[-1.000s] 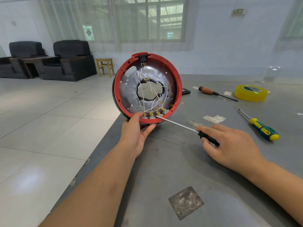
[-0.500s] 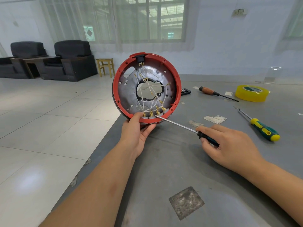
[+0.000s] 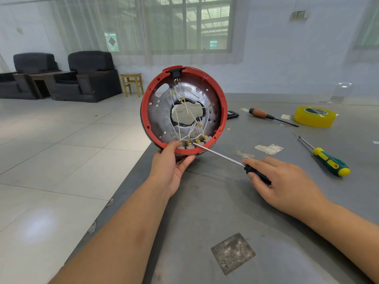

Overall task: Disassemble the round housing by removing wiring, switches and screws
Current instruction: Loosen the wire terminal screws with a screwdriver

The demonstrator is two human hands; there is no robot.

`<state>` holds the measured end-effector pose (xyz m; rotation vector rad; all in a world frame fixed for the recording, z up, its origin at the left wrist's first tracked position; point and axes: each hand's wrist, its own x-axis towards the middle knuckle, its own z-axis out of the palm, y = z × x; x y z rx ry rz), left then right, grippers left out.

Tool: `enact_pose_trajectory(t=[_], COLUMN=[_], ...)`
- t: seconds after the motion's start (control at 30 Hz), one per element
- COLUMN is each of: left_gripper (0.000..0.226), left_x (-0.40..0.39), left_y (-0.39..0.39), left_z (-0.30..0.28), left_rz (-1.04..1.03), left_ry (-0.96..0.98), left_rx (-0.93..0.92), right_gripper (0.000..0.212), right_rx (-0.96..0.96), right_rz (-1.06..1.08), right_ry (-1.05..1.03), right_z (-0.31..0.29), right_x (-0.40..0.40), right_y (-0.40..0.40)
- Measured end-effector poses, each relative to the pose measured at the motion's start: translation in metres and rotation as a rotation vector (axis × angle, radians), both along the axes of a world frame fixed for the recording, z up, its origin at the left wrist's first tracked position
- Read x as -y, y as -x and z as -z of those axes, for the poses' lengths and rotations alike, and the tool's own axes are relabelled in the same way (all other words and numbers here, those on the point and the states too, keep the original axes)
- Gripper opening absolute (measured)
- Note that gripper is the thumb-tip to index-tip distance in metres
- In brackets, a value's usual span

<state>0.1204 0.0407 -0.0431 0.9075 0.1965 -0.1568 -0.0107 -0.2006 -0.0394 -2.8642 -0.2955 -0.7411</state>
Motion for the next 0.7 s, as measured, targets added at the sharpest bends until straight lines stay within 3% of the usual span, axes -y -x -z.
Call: enact_pose_trajectory(t=[0.7], left_gripper=[0.042], left_x=[0.0009], left_y=[0.0034], left_z=[-0.0094], left_rz=[0.038], left_ry=[-0.108], left_rx=[0.060], right_gripper=[0.035], right_rx=[0.010], right_rz=[0.010], right_ry=[0.012], right_z=[-0.0026], right_x=[0.0006], right_y=[0.0029])
